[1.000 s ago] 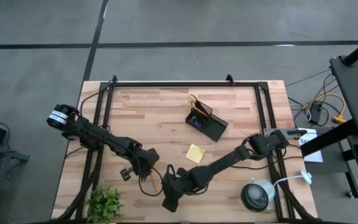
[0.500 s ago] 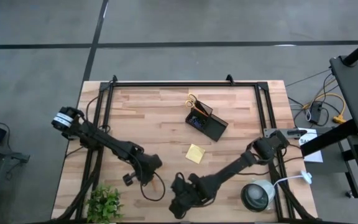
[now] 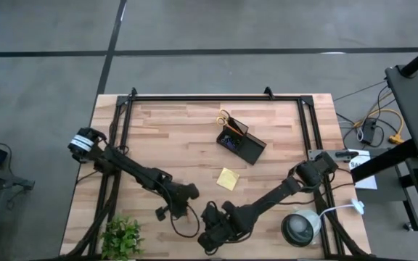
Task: Pick and place office supplies into organizer
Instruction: Put the yellow pencil into the black desk organizer
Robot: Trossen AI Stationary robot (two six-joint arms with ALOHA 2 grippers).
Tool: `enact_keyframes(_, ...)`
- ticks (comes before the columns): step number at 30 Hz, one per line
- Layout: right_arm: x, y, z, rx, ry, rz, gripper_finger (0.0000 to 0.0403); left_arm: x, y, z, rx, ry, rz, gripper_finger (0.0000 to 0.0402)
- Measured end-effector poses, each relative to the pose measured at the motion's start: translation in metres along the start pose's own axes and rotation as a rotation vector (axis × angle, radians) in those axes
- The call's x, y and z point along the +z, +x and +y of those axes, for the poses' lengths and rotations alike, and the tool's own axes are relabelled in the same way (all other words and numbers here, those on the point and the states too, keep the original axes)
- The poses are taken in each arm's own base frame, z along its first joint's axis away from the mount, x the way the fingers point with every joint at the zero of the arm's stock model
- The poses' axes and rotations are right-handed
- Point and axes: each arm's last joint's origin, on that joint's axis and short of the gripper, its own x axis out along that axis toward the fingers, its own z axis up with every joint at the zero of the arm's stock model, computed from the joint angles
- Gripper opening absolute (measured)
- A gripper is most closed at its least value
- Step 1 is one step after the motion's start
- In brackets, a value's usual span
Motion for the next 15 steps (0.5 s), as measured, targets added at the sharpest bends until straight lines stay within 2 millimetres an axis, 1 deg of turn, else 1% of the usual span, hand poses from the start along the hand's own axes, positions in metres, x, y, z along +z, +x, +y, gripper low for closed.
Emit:
enact_keyframes(2,0.000,0.000,-0.001,-0.009,0.002,-0.014,0.0093,0.001,0.001,0.009,0.117,0.001,0.011,0.0011)
enact_keyframes(6,0.001,0.000,-0.003,-0.038,0.003,-0.045,0.0093,-0.001,-0.007,0.031,0.363,-0.030,0.041,0.0011)
enact_keyframes(9,0.000,-0.005,-0.005,-0.079,0.002,-0.064,0.0093,-0.006,-0.022,0.045,0.438,-0.070,0.050,0.0011)
enact_keyframes(11,-0.005,-0.011,-0.011,-0.148,0.017,-0.084,0.0093,-0.012,-0.032,0.049,0.444,-0.098,0.086,0.0011)
enact_keyframes(13,-0.012,-0.018,-0.019,-0.249,0.071,-0.118,0.0093,-0.015,-0.044,0.053,0.474,-0.118,0.102,0.0011)
enact_keyframes(15,-0.019,-0.026,-0.028,-0.355,0.173,-0.150,0.0093,-0.011,-0.059,0.058,0.541,-0.129,0.076,0.0011)
